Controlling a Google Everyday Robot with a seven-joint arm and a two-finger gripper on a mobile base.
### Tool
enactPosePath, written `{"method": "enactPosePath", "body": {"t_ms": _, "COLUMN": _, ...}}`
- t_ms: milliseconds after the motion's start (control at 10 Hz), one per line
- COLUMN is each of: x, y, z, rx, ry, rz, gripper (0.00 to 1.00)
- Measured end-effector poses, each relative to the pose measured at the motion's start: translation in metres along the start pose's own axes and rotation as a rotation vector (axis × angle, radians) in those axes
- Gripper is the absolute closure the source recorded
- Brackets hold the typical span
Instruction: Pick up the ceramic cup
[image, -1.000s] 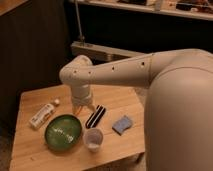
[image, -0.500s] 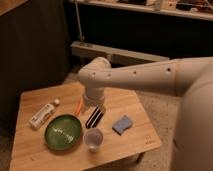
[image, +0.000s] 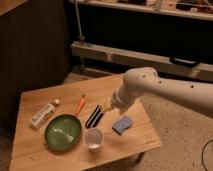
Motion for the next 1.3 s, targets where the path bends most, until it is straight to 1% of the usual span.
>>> {"method": "enactPosePath", "body": {"t_ms": 100, "x": 0.008, "y": 0.01, "z": -0.002, "rx": -0.042, "ry": 0.012, "rz": -0.029, "gripper": 0.35}}
{"method": "enactPosePath", "body": {"t_ms": 300, "x": 0.02, "y": 0.03, "z": -0.001, "rx": -0.096, "ry": 0.044, "rz": -0.065, "gripper": 0.35}}
{"method": "enactPosePath", "body": {"t_ms": 400, "x": 0.025, "y": 0.038, "z": -0.001, "rx": -0.088, "ry": 0.061, "rz": -0.073, "gripper": 0.35}}
{"method": "enactPosePath", "body": {"t_ms": 500, "x": 0.031, "y": 0.047, "z": 0.001, "rx": -0.057, "ry": 0.078, "rz": -0.073, "gripper": 0.35}}
{"method": "enactPosePath", "body": {"t_ms": 600, "x": 0.038, "y": 0.05, "z": 0.005, "rx": -0.032, "ry": 0.088, "rz": -0.049, "gripper": 0.35}}
{"method": "enactPosePath", "body": {"t_ms": 800, "x": 0.056, "y": 0.036, "z": 0.018, "rx": 0.013, "ry": 0.098, "rz": 0.048, "gripper": 0.35}}
{"method": "enactPosePath", "body": {"t_ms": 900, "x": 0.064, "y": 0.029, "z": 0.029, "rx": 0.036, "ry": 0.105, "rz": 0.091, "gripper": 0.35}}
{"method": "enactPosePath", "body": {"t_ms": 1000, "x": 0.07, "y": 0.022, "z": 0.037, "rx": 0.041, "ry": 0.106, "rz": 0.121, "gripper": 0.35}}
{"method": "enactPosePath", "body": {"t_ms": 1100, "x": 0.076, "y": 0.01, "z": 0.05, "rx": 0.034, "ry": 0.099, "rz": 0.154, "gripper": 0.35}}
{"method": "enactPosePath", "body": {"t_ms": 1200, "x": 0.078, "y": 0.007, "z": 0.057, "rx": 0.029, "ry": 0.093, "rz": 0.155, "gripper": 0.35}}
{"method": "enactPosePath", "body": {"t_ms": 1300, "x": 0.077, "y": 0.01, "z": 0.06, "rx": 0.025, "ry": 0.087, "rz": 0.145, "gripper": 0.35}}
